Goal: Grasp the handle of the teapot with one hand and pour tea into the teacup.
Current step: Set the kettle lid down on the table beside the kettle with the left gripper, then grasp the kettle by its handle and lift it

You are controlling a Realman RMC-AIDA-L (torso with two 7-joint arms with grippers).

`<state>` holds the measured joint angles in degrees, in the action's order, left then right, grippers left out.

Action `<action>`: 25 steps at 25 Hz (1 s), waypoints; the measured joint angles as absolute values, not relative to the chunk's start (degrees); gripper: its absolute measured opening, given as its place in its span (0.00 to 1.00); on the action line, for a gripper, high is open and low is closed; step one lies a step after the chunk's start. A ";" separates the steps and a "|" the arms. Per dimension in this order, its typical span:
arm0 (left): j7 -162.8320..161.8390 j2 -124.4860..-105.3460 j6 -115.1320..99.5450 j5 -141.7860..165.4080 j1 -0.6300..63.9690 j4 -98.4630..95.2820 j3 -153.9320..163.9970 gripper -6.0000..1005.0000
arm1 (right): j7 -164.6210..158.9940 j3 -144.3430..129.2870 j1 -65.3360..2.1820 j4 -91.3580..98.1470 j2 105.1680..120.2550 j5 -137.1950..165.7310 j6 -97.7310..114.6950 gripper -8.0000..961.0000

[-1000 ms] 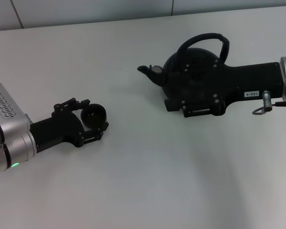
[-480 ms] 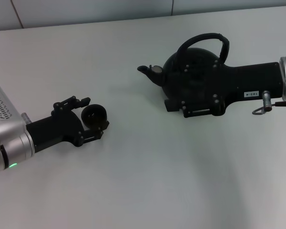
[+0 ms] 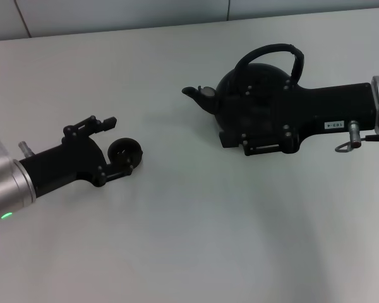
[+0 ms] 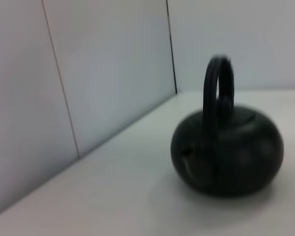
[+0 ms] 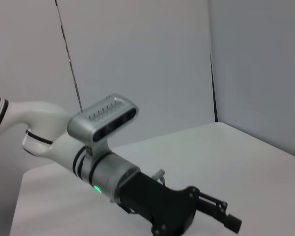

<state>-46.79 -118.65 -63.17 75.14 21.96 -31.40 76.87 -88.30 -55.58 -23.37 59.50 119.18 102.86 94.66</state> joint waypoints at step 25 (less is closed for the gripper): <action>-56.68 -114.75 -90.70 75.71 14.66 -40.96 66.48 0.80 | -86.92 -55.28 -18.69 61.75 119.28 101.61 95.56 0.73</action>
